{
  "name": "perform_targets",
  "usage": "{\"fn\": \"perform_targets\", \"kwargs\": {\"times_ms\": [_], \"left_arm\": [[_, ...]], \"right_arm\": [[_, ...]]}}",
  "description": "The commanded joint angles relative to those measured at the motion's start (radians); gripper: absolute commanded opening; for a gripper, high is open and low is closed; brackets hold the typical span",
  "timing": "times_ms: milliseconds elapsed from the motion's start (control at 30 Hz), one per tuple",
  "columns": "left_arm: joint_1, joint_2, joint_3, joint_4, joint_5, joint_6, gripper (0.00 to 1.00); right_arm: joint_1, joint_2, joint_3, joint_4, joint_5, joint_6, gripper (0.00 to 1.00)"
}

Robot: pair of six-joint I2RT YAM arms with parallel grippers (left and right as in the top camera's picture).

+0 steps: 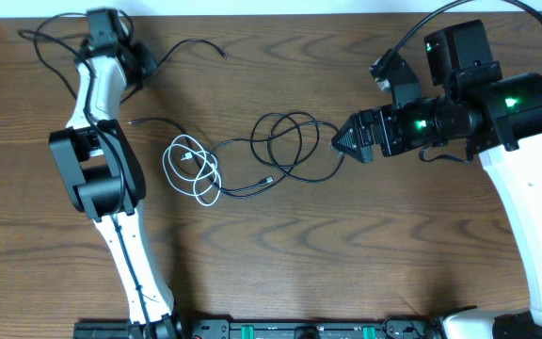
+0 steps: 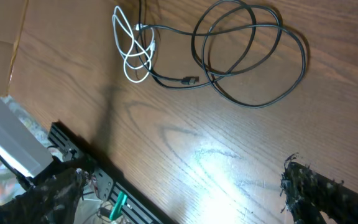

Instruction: Untangle cables

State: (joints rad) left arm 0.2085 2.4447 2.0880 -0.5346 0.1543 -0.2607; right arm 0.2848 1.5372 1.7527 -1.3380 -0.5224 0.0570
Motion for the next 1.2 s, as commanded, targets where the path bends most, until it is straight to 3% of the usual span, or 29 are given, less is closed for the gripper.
{"fn": "perform_targets", "kwargs": {"times_ms": [0, 33, 133, 267, 433, 767, 1167], "left_arm": [[0.026, -0.085, 0.092, -0.034, 0.018, 0.032, 0.17], [0.038, -0.1, 0.092, -0.041, 0.015, 0.032, 0.23], [0.087, -0.122, 0.092, -0.086, -0.022, 0.032, 0.22], [0.182, -0.122, 0.062, -0.202, -0.107, 0.031, 0.09], [0.274, -0.121, -0.017, -0.264, -0.118, 0.026, 0.08], [0.325, -0.111, -0.212, -0.153, -0.084, -0.029, 0.07], [0.261, -0.107, -0.243, -0.08, -0.084, -0.029, 0.07]], "right_arm": [[0.005, -0.003, -0.001, 0.008, -0.003, 0.018, 0.99], [0.005, -0.003, -0.001, 0.01, -0.003, 0.017, 0.99], [0.005, -0.003, -0.001, 0.008, -0.003, 0.017, 0.99], [0.005, -0.003, -0.001, 0.007, 0.001, 0.016, 0.99], [0.005, -0.003, -0.001, 0.011, 0.031, 0.016, 0.99], [0.005, -0.003, -0.001, 0.01, 0.03, 0.037, 0.99], [0.005, -0.003, -0.001, 0.011, 0.031, 0.04, 0.99]]}}
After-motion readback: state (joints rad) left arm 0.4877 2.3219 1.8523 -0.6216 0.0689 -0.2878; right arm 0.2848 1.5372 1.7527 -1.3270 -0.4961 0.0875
